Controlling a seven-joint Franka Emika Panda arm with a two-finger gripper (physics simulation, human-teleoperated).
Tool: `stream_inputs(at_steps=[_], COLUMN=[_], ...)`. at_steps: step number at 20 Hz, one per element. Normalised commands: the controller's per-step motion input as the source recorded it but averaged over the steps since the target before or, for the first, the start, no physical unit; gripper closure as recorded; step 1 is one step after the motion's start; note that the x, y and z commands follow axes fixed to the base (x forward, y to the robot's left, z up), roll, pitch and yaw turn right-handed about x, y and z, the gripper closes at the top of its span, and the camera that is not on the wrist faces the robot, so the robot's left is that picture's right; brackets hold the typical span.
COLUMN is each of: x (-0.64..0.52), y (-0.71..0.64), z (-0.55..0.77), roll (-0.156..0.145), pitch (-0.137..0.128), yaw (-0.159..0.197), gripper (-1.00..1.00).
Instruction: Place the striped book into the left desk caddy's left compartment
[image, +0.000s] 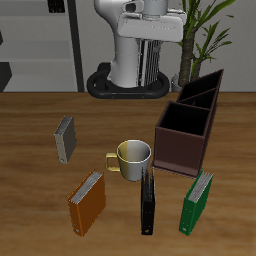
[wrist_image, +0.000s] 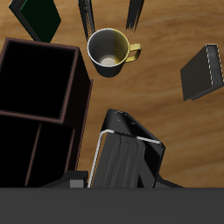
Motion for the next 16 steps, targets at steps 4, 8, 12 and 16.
stream_inputs(at_steps=[4,8,12,16], x=[-0.29,-0.32,-0.21,-0.29], y=[0.38,0.39,0.33,0.53], z=[-0.25,-0.2,-0.14,-0.14], roll=[0.021,0.025,0.046,0.046], pitch=[0.054,0.016,0.031,0.037], yaw=[0.001,0.039,0.022,0.005], gripper=[1.0,1.0,1.0,1.0])
